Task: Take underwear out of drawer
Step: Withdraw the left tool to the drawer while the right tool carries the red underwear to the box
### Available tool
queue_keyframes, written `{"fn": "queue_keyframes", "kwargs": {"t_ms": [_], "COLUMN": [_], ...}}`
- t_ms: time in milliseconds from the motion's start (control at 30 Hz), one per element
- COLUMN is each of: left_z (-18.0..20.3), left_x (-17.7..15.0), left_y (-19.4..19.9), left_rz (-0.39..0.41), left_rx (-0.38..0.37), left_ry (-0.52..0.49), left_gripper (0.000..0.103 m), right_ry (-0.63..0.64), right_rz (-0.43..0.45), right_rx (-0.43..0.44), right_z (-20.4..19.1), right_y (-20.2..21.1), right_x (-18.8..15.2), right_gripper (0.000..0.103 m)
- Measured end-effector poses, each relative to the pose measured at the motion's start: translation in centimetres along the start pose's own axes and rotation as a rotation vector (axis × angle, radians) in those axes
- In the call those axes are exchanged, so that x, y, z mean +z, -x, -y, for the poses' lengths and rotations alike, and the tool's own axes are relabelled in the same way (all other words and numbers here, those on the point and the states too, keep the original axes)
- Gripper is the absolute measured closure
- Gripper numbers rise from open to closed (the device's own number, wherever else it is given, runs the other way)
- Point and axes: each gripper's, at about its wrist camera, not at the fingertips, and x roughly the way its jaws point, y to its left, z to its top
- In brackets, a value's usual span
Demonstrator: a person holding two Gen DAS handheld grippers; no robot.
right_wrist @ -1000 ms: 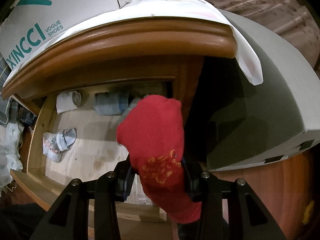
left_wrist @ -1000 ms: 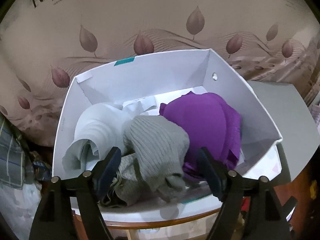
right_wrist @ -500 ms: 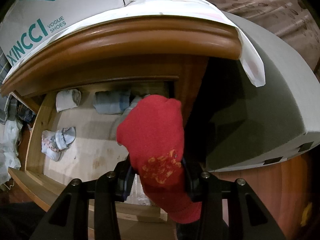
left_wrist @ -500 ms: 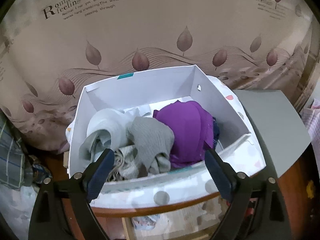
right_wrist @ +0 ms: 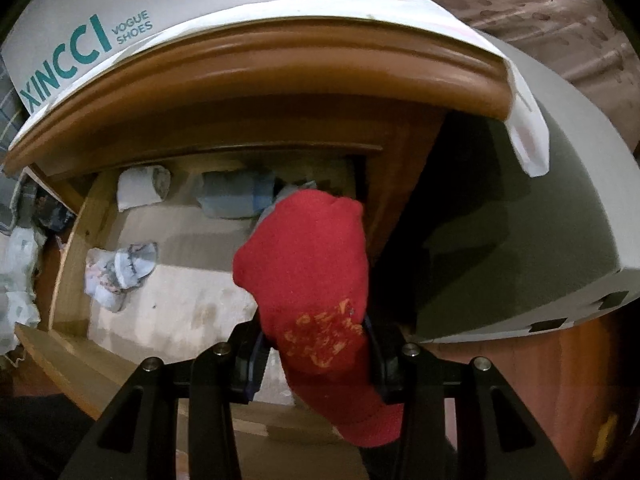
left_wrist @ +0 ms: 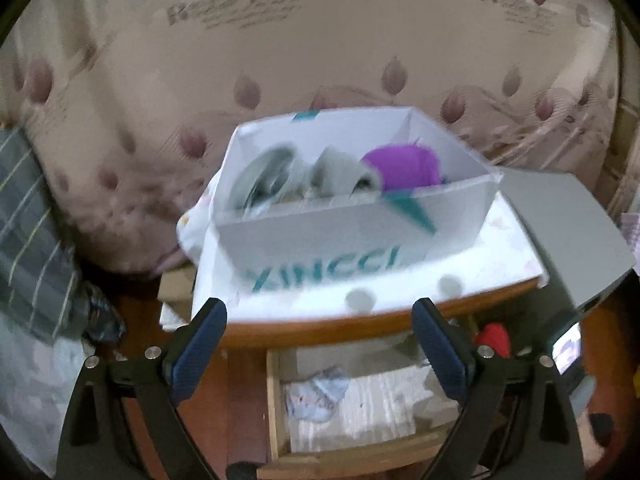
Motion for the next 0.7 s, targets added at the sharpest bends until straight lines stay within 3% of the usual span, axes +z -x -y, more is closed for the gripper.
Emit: {"fn": "queue_keyframes", "kwargs": {"t_ms": [167,333,600,700], "left_z": [-1.1,-2.3,-4.2,-4.8], "left_x": [-4.9,-8.4,-10.6,-10.7], "left_y": [-3.6,-7.9,-10.0,-9.8], "left_rz": [-0.056,-0.097,-0.120,-0.121], "left_rx": [0.070,0.168,0.244,0.222], "left_ry": [0.085,0.148,0.151,0.173], "left_gripper": [0.011,0.011,0.011,0.011], "right_ry": [0.026,0.081,0.140,0.160], "right_rz": [0.018,0.111,0.279,0.342], "right_rx": [0.036,0.083,0.066,0.060], "right_z": [-0.7,-1.5,-2.6,-3.4], "right_y": [0.7,2.9,9.5,12.5], "right_x": [-0.1,0.0,2.5,4.4], "right_gripper": [0.061,0.061,0.061,0.061]}}
